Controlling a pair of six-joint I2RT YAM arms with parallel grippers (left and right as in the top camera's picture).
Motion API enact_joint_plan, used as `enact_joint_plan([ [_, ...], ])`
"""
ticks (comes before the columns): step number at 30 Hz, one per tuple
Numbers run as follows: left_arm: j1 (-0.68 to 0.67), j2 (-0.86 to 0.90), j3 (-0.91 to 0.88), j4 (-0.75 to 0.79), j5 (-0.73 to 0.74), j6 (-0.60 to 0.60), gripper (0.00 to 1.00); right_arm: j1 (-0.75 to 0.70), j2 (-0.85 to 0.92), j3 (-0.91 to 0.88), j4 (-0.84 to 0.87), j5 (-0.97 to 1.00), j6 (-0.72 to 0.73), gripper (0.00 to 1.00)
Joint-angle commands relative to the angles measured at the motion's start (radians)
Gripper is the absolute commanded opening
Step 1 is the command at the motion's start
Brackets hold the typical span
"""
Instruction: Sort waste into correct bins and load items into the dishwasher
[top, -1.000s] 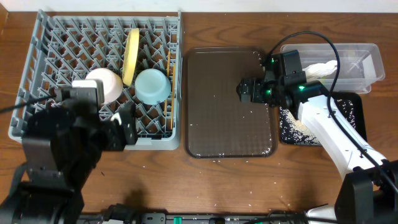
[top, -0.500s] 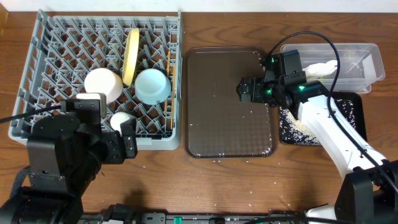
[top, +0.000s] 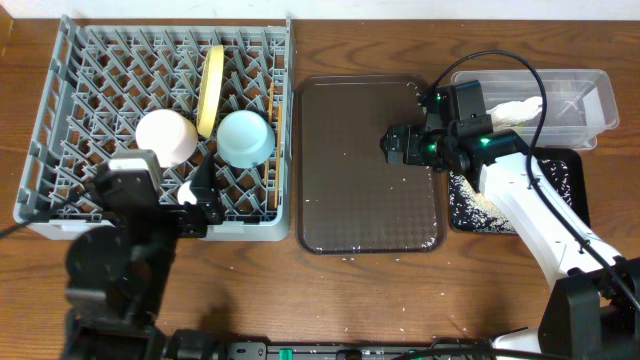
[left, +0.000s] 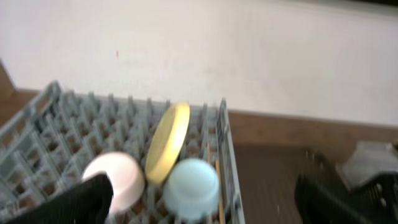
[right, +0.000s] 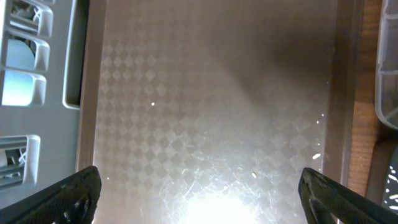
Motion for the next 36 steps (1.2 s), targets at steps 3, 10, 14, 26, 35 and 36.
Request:
enact_joint_plan([
  [3, 0.017, -0.166, -0.253, 0.2, -0.008, -0.018, 0.94, 0.013, 0.003, 0.0, -0.001, 0.001, 0.006, 0.99],
  [10, 0.073, -0.42, -0.484, 0.293, -0.008, -0.032, 0.94, 0.013, 0.003, 0.0, -0.001, 0.001, 0.006, 0.99],
  [14, 0.093, -0.546, -0.566, 0.293, -0.012, -0.032, 0.94, 0.013, 0.003, 0.0, -0.001, 0.001, 0.006, 0.99],
  [26, 0.102, -0.565, -0.881, 0.465, -0.015, -0.029, 0.94, 0.013, 0.003, 0.0, -0.001, 0.001, 0.006, 0.99],
  [35, 0.1, -0.564, -0.889, 0.428, -0.015, -0.032, 0.94, 0.013, 0.003, 0.0, -0.001, 0.001, 0.006, 0.99],
  [36, 0.1, -0.563, -0.889, 0.426, -0.015, -0.032, 0.94, 0.013, 0.003, 0.0, -0.001, 0.001, 0.006, 0.99],
])
